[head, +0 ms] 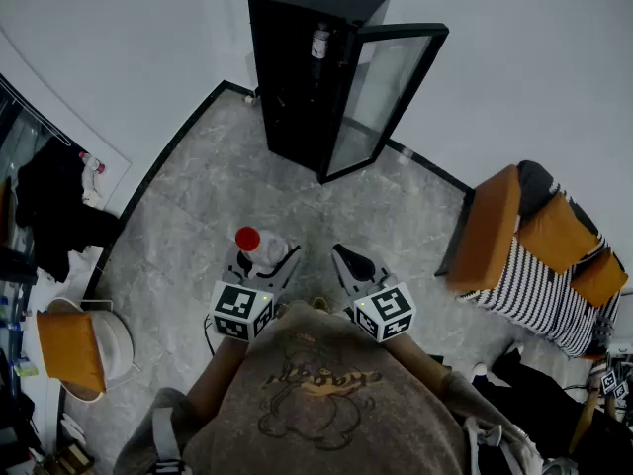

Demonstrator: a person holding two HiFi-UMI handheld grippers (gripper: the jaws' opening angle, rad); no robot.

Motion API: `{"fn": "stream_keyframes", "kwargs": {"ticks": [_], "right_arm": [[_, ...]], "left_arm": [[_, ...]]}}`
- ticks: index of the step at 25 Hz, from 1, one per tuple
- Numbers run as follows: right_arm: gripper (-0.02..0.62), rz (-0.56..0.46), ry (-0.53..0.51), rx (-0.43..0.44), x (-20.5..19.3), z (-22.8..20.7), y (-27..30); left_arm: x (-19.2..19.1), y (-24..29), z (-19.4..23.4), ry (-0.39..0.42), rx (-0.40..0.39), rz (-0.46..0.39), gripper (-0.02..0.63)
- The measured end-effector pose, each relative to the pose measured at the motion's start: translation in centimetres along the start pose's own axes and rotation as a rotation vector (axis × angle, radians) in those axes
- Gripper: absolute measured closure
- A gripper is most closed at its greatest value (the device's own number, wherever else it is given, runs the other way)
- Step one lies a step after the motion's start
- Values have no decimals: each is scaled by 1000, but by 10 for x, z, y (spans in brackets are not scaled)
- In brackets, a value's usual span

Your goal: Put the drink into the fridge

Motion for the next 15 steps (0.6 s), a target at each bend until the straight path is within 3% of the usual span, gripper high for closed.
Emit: {"fn": "stream_keyframes", "kwargs": {"ticks": [15], "right_arm": [[572, -52, 1, 54, 8, -33, -10]], "left_arm": [[6, 20, -16, -1, 34, -27, 288]]}}
Point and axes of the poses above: the fingertips, and each gripper's own axes: y forward along the fingers, z to its left, x out of its top, the point moved 10 cm from there along -y, backward along the fingers, and after that the axes turned 4 degrees about -x, right-handed, at the moved point
